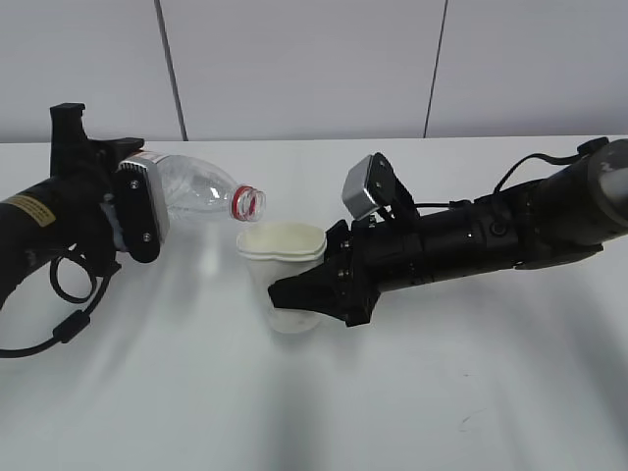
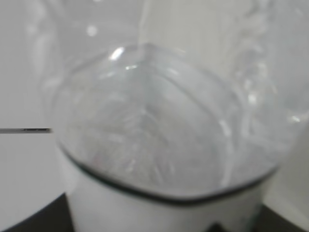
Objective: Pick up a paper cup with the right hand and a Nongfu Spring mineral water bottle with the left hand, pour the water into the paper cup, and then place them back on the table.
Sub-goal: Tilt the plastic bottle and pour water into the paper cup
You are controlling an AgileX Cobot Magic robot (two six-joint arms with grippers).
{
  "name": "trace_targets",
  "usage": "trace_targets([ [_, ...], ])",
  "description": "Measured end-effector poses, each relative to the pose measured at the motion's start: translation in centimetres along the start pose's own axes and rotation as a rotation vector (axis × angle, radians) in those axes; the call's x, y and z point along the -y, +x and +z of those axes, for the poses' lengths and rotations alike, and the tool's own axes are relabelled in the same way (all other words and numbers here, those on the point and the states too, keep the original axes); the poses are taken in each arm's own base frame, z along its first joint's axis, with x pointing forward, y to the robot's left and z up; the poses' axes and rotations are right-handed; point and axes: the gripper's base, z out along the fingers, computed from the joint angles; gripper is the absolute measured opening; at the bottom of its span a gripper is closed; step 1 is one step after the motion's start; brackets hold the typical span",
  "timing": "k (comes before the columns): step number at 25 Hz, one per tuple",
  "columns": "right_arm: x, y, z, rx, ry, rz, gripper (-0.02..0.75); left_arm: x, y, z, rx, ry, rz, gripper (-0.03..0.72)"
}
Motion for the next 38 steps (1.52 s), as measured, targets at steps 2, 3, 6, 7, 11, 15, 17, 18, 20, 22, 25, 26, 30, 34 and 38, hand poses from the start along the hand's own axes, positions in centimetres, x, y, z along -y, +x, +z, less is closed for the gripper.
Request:
trace_targets([
  [2,-0.03,0.03,0.0,-0.004,-0.003,-0.003,0.426,-0.02,0.0,0.0,0.0,-0.002,0.001,0.367],
  [3,-0.05,0.06,0.0,-0.006,-0.006,-0.006,0.426,-0.02,0.0,0.0,0.0,-0.002,0.001,0.367],
  [6,0.0,0.15,0.0,-0.017,0.0,-0.008,0.426,-0.01,0.0,-0.01,0.0,-0.002,0.002,0.367],
  [7,0.05,0.2,0.0,-0.021,0.005,-0.008,0.426,-0.01,0.0,-0.01,0.0,-0.002,0.006,0.367],
  [11,0.12,0.27,0.0,-0.029,0.013,-0.009,0.426,-0.01,0.0,-0.01,0.0,-0.002,0.021,0.367],
  [15,0.13,0.28,-0.01,-0.031,0.014,-0.009,0.426,-0.01,0.0,-0.01,0.0,-0.002,0.043,0.367],
  [17,0.12,0.28,-0.01,-0.031,0.013,-0.01,0.426,-0.01,0.0,-0.01,0.0,-0.002,0.047,0.367],
  [18,0.12,0.28,-0.01,-0.031,0.013,-0.01,0.426,-0.01,0.0,-0.01,0.0,-0.002,0.049,0.367],
  [20,0.12,0.28,-0.01,-0.031,0.013,-0.01,0.426,-0.01,0.0,-0.01,0.0,-0.002,0.055,0.367],
  [22,0.12,0.28,-0.01,-0.031,0.013,-0.01,0.426,-0.01,0.01,-0.01,-0.001,-0.002,0.065,0.366],
  [25,0.12,0.28,-0.01,-0.031,0.013,-0.01,0.426,-0.01,0.02,-0.01,-0.002,-0.002,0.072,0.366],
  [26,0.12,0.28,-0.01,-0.031,0.013,-0.01,0.426,-0.01,0.03,-0.01,-0.003,-0.002,0.071,0.366],
  [30,0.12,0.28,-0.01,-0.031,0.013,-0.01,0.426,-0.02,0.04,-0.01,-0.004,-0.002,0.078,0.366],
  [34,0.12,0.29,-0.01,-0.032,0.013,-0.01,0.426,-0.02,0.05,-0.01,-0.005,-0.002,0.084,0.366],
  [38,0.13,0.3,-0.01,-0.034,0.015,-0.01,0.426,-0.02,0.05,-0.01,-0.006,-0.002,0.093,0.366],
])
